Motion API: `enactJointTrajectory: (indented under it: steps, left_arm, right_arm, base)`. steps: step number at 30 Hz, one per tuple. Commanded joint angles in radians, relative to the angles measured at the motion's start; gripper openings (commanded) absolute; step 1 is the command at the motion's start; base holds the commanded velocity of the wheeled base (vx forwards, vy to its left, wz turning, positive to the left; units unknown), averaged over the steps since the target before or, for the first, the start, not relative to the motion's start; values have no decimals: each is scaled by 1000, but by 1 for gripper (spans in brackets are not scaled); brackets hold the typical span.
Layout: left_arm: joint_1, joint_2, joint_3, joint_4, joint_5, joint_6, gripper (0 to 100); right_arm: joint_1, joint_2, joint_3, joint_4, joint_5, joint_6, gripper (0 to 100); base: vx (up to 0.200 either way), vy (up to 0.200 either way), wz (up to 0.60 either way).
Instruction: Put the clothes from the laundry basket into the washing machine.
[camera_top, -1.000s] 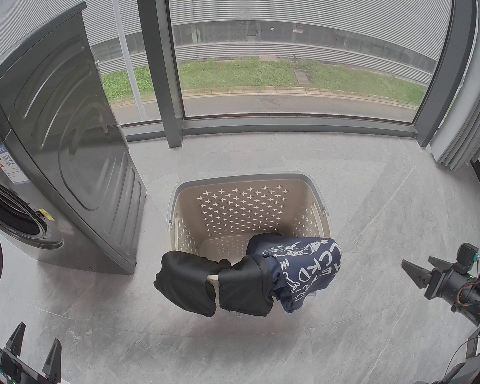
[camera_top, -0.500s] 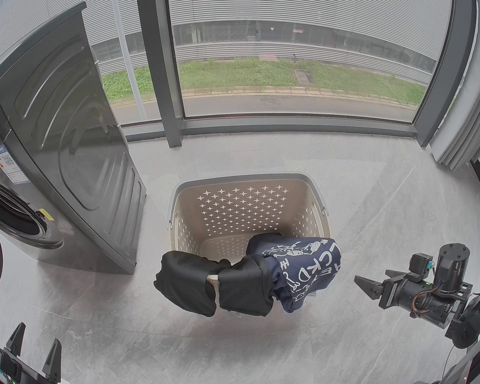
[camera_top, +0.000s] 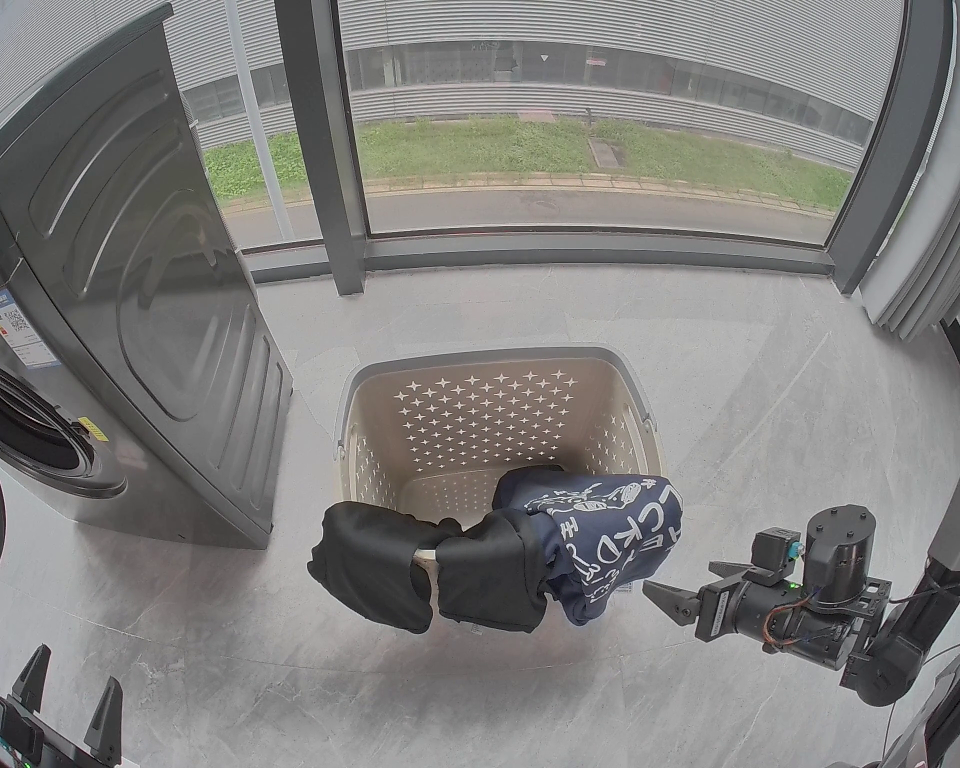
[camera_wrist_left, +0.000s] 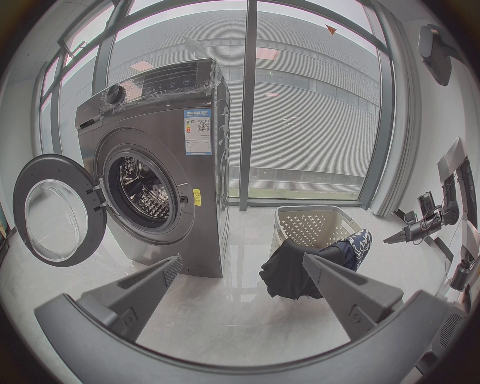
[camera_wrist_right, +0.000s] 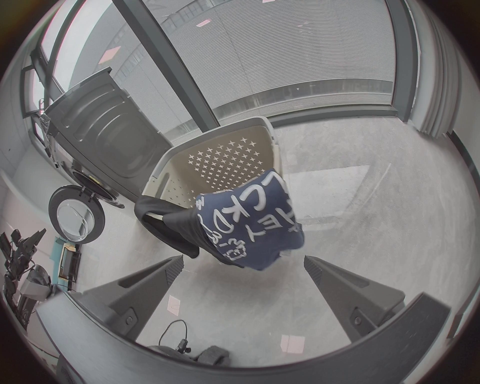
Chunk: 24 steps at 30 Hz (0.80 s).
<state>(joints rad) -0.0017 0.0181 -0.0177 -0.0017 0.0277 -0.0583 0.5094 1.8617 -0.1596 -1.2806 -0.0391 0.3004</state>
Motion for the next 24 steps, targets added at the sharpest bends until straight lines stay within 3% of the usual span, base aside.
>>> enactJointTrajectory:
  steps: [1, 8, 24]
  left_arm:
    - [0, -9, 16, 0, 5, -3, 100]
    - [0, -9, 16, 0, 5, -5, 100]
    - [0, -9, 16, -1, 5, -5, 100]
  right_arm:
    - [35, 117, -26, -83, -2, -3, 100]
    - [35, 315, -54, -263, -8, -14, 100]
    - [-14, 421, -212, -261, -10, -24, 100]
  base:
    - [0, 0, 0]
    - [0, 0, 0]
    - [0, 0, 0]
